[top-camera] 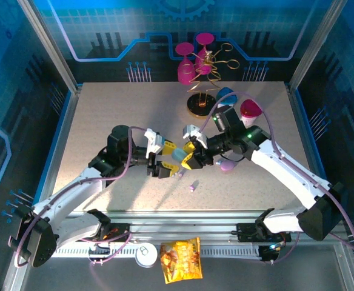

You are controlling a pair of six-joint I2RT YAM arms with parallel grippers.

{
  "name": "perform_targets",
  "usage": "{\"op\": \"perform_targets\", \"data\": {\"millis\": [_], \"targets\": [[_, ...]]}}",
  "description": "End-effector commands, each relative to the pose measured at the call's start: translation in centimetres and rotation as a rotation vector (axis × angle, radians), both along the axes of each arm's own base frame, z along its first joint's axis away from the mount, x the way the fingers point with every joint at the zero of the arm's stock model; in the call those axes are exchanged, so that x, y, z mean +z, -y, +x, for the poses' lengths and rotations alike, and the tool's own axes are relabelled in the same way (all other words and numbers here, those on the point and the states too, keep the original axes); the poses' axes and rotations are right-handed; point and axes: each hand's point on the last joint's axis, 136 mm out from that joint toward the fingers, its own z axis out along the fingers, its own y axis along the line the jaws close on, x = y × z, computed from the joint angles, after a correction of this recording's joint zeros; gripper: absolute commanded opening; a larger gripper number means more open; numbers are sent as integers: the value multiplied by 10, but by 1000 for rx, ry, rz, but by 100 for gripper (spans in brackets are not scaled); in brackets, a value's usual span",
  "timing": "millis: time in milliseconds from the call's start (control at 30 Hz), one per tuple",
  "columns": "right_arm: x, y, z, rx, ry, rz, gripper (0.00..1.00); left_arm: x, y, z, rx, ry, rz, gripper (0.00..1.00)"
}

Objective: Insert the wireless bluetooth earbuds into the charging case

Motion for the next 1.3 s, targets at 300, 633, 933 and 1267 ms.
{"op": "perform_targets", "data": {"millis": [300, 633, 933, 1267], "targets": [[-1, -2, -8, 33, 10, -39, 9, 7, 5, -9, -61, -11, 2, 62], [-4, -3, -9, 35, 14, -59, 9, 4, 6, -13, -80, -15, 12, 48], [-2, 0, -2, -4, 59, -52, 34, -4, 6, -13, -80, 22, 23, 24], [10, 14, 19, -127, 50, 45, 67, 1, 2, -16, -63, 94, -13, 23]]}}
